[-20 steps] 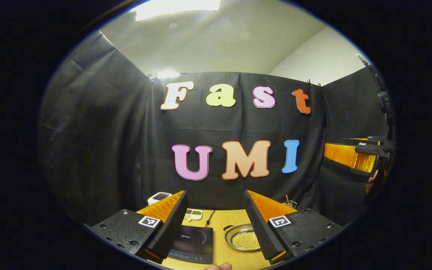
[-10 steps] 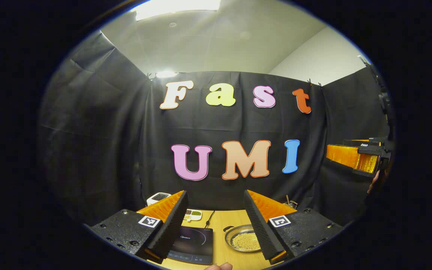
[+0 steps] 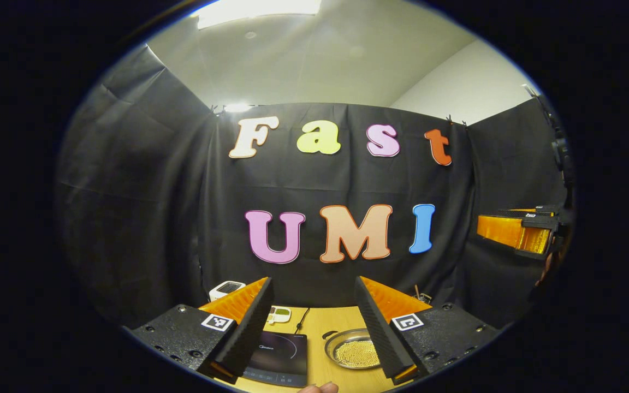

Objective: First push the handle of the pot to place it horizontally, then grasp the pot with both hands and set it on the induction cooktop.

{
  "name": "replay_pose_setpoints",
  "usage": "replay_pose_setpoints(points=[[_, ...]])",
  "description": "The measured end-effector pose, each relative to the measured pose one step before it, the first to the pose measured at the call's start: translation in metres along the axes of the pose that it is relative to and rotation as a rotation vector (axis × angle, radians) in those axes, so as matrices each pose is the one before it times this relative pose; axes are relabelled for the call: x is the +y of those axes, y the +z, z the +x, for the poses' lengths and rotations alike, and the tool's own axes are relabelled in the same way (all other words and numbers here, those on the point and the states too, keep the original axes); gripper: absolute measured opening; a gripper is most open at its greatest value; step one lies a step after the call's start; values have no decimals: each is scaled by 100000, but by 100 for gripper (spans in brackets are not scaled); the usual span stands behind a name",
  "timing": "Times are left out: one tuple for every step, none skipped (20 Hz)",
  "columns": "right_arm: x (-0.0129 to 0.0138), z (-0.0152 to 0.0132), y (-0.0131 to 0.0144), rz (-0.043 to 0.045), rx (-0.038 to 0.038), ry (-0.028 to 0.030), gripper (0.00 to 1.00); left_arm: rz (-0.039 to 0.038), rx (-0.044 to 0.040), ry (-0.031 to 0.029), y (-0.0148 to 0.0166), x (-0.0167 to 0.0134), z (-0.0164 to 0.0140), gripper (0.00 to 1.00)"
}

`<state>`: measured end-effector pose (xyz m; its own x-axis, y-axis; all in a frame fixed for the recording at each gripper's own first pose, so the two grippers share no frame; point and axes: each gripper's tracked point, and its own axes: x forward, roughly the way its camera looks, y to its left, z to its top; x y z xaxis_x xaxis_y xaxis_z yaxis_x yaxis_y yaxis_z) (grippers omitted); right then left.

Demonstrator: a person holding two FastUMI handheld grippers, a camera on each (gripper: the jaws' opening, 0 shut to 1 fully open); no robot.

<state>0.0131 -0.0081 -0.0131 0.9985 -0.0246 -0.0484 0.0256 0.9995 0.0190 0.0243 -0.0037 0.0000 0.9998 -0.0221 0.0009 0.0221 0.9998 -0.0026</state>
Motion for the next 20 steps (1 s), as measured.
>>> replay_pose_setpoints(points=[[-165,363,-28,551,-153,-648,63,149,-12,-205,80,57,64,90],[-229,249,154,428,-582,-1731,46,141,-27,-222,-226,11,189,87],[-144,361,-23,45,-317,-1033,29,31,-86,-191,123,60,51,87],[270,191,-181,255,409,881,24,125,307,-267,-118,-38,152,87],[492,176,-695,342,453,1094,19,77,7,-110,28,81,-28,90],[239,105,454,997,283,1141,24,-32,-249,-277,78,77,184,87],[132,-97,-278,93,673,781,6,141,-281,-207,22,121,63,87],[410,115,-126,1125,774,2014,2,206,-250,-387,11,-10,217,87],[743,-430,-662,438,3108,1938,2,321,-197,-303,100,34,176,87],[-184,498,-622,-208,1842,113,5,394,-125,-313,-86,205,126,87],[606,669,-1042,1432,2805,2590,3,327,-326,-400,78,116,156,87],[449,206,-519,1866,1201,1593,0,309,-118,-431,-66,171,79,87],[329,331,-281,1776,1361,828,0,152,79,-452,-135,138,156,87],[-61,397,-361,984,1040,-744,0,-260,-65,-579,-132,80,87,87],[-305,178,-440,262,1151,-829,4,-470,-21,-643,-83,134,289,87],[-234,104,-429,-214,994,-1348,8,-492,610,-708,-467,92,167,87],[58,134,-838,-142,1636,-511,4,-486,991,-1135,-411,17,126,89],[-2,97,-655,-346,1686,-330,4,-177,718,-993,-369,-48,273,89],[-29,122,-808,-82,2346,-41,4,519,1000,-326,-309,97,346,87],[-49,266,-919,665,2754,262,4,734,1336,427,-591,406,370,87]])
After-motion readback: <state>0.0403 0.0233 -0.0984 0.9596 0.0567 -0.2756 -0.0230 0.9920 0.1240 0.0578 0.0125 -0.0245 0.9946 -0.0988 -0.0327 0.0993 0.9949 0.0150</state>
